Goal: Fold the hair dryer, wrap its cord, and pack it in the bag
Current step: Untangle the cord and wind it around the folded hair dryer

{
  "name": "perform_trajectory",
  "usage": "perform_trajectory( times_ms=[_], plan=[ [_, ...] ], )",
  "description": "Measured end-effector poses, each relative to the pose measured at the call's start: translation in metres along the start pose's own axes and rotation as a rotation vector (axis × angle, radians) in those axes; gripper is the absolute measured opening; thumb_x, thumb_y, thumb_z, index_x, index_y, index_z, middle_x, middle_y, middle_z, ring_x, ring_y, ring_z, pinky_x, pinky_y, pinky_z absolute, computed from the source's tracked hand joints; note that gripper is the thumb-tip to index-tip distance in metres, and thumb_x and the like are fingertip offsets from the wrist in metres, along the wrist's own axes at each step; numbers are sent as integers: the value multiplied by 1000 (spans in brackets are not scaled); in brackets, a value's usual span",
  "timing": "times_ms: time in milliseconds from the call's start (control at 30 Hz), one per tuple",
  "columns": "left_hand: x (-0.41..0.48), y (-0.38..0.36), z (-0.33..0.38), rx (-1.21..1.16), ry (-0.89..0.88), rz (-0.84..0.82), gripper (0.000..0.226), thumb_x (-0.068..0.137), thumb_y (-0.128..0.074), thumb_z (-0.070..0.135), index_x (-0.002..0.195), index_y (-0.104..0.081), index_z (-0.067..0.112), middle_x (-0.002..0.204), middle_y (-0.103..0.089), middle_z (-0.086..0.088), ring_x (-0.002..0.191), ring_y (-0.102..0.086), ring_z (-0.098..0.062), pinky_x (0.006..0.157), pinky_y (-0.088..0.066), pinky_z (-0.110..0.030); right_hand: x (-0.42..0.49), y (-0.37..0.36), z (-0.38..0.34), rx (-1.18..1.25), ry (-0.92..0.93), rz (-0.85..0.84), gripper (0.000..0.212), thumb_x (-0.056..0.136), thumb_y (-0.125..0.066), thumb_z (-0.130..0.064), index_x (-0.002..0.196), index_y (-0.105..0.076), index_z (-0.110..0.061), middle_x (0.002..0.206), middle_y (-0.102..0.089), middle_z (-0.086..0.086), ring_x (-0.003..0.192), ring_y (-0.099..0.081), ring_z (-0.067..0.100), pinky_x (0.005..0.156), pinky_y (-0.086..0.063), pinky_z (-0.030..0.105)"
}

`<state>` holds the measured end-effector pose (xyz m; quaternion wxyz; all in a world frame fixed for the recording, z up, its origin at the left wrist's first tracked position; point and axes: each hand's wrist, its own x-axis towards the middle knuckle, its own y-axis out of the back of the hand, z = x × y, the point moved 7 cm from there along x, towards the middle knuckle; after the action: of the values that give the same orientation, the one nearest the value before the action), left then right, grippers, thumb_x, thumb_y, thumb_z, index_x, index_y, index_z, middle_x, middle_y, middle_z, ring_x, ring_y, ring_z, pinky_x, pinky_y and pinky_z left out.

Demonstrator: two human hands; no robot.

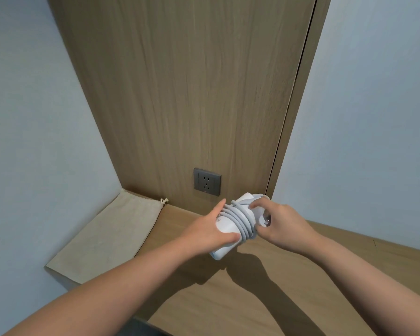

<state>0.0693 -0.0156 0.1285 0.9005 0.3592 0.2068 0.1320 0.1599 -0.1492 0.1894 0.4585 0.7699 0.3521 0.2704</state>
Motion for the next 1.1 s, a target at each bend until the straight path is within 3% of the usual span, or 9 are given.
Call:
perform_trajectory(
  times_ms=[133,367,467,600,767,867,933,1000,1100],
  plan=[
    [-4,3,4,100,-28,37,100,70,-64,59,146,0,52,130,-56,6,100,-59,-19,83,-52,-33,-1,-4,-7,-59,71,-4,58,80,-59,-30,133,-37,-34,93,-69,1,77,-63,18,67,-56,31],
    [-9,1,8,225,-52,61,103,71,-61,61,145,10,54,108,-61,4,87,-57,-19,70,-46,-30,3,-13,-14,-154,169,-79,60,82,-54,-33,139,-36,-38,108,-70,1,88,-63,20,73,-52,30],
    [-7,-3,9,201,-53,50,103,72,-63,59,146,8,51,112,-61,2,88,-55,-19,70,-42,-28,6,-12,-17,-175,215,-113,58,83,-53,-29,140,-38,-36,113,-68,-1,92,-62,18,73,-48,25],
    [-4,-7,4,134,-56,27,101,70,-64,59,145,3,55,115,-60,2,96,-58,-20,78,-50,-31,9,-15,-16,-205,241,-162,59,83,-51,-26,139,-38,-40,109,-69,-3,87,-60,14,74,-52,28],
    [-3,-8,-1,57,-69,1,94,74,-68,53,146,-8,53,119,-57,5,100,-55,-17,79,-46,-27,9,-18,-14,-189,248,-169,59,83,-52,-24,138,-39,-41,102,-69,-2,80,-56,14,67,-48,26],
    [-4,-6,-3,44,-73,22,91,76,-69,50,146,-10,53,113,-55,7,97,-54,-16,76,-44,-26,6,-23,-8,-146,177,-122,50,82,-56,-30,130,-45,-37,100,-69,-3,83,-62,16,66,-49,25],
    [-4,-3,-4,48,-62,52,90,75,-67,50,145,-11,54,111,-55,7,97,-56,-18,77,-48,-28,3,-23,-3,-77,81,-36,30,81,-60,-32,109,-49,-30,81,-65,-4,73,-61,16,58,-47,24],
    [-3,-2,-6,31,-50,63,91,75,-66,52,146,-9,53,117,-57,6,99,-58,-18,81,-51,-31,0,-21,7,100,-57,86,20,80,-66,-30,92,-50,-26,68,-58,-8,63,-56,13,51,-39,21],
    [-1,-2,-7,-3,-24,87,92,74,-66,54,146,-10,52,124,-57,7,99,-58,-17,82,-50,-31,-8,-21,18,405,-261,226,18,79,-72,-28,88,-57,-24,72,-62,-4,66,-58,14,56,-46,23]
  ],
)
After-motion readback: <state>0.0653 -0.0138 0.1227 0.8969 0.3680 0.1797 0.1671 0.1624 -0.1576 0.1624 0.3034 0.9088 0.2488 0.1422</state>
